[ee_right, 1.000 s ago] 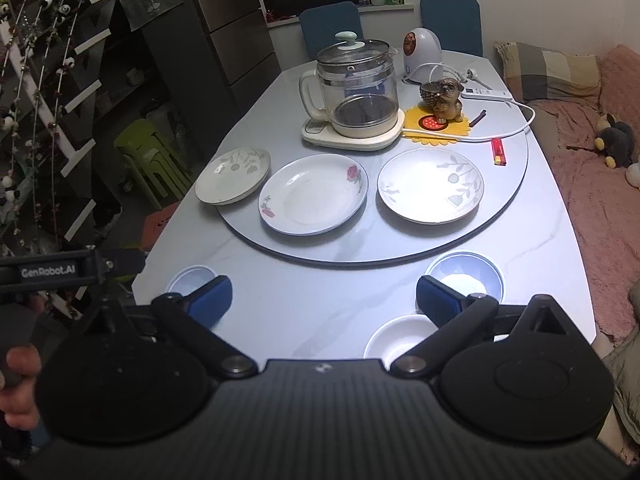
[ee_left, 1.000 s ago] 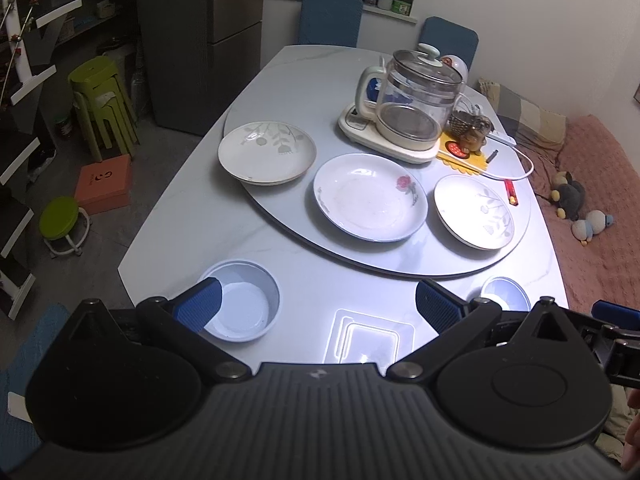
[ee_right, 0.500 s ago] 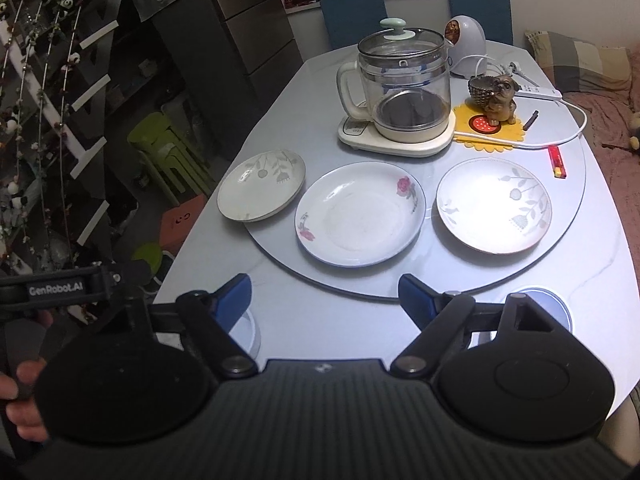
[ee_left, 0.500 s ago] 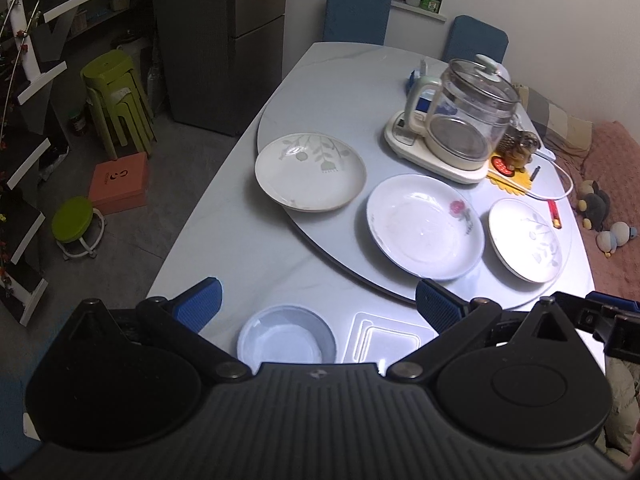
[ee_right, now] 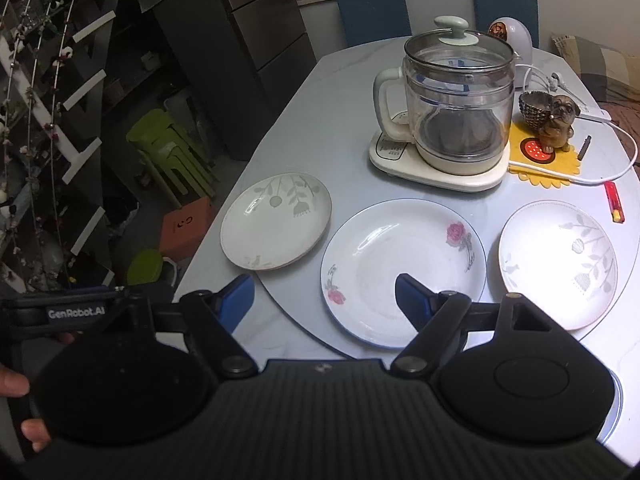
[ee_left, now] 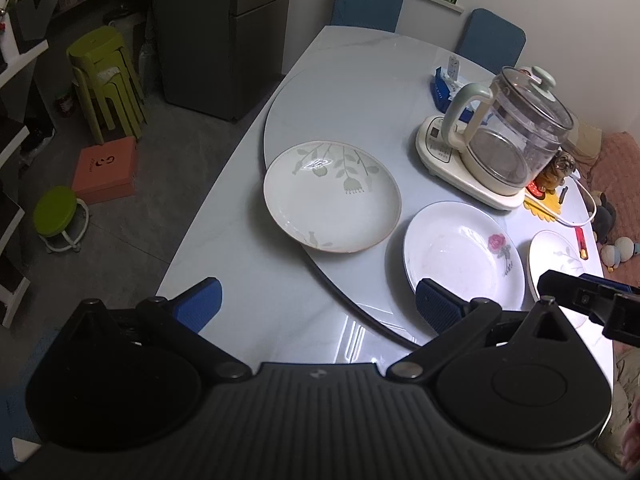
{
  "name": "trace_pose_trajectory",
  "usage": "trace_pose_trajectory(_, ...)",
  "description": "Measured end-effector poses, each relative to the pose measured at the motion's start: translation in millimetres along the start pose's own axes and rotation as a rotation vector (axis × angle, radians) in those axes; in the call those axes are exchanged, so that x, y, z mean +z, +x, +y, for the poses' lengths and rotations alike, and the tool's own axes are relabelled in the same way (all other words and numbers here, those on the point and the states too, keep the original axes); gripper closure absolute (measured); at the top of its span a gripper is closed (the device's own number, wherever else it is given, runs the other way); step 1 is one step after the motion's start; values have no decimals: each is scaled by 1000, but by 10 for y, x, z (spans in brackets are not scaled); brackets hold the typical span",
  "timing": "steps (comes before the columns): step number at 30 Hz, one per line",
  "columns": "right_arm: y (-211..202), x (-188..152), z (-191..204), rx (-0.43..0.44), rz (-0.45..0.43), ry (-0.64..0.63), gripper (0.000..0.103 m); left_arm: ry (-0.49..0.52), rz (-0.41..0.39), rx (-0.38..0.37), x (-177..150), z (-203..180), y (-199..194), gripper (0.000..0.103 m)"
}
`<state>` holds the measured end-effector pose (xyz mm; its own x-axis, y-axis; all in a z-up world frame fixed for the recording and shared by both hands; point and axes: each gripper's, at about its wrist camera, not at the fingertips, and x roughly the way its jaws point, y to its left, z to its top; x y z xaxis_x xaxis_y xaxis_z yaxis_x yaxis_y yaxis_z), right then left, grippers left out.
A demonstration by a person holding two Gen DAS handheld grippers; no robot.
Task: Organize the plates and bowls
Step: 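Close the right tool on the rim of the leaf-patterned plate, then carry the leaf plate with the right tool onto the rose-patterned plate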
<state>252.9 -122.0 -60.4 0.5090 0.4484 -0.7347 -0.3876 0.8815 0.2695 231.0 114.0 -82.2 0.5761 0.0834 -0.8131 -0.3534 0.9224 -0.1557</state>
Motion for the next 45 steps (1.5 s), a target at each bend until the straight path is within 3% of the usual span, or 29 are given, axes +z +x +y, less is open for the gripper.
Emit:
trace_pose_trajectory(14,1148,610,10,16,85,-34,25,-85,41,-16,552,367,1125,2)
trace_pose_trajectory(16,1337,663,-2,23,104,-36,26,-101,44,-21,613,418,1292,10)
trace_pose_trajectory(21,1772,791,11,31,134,-61,39,-121,69,-47,682,574,1698,33)
trace_pose_trajectory(27,2189,918,-10,34,150,-75,58,-118,75,-19,737,698,2074,48)
trace_pose_trajectory(37,2618,872,-84,43,222,-88,84,-166,107,-71,760,740,2455,80)
trace_pose_trajectory(39,2657,849,-85,66,233,-92,89,-167,107,-75,747,726,2479,81)
trace_pose_trajectory(45,2689,873,-129,122,250,-98,89,-175,116,-74,733,728,2472,81)
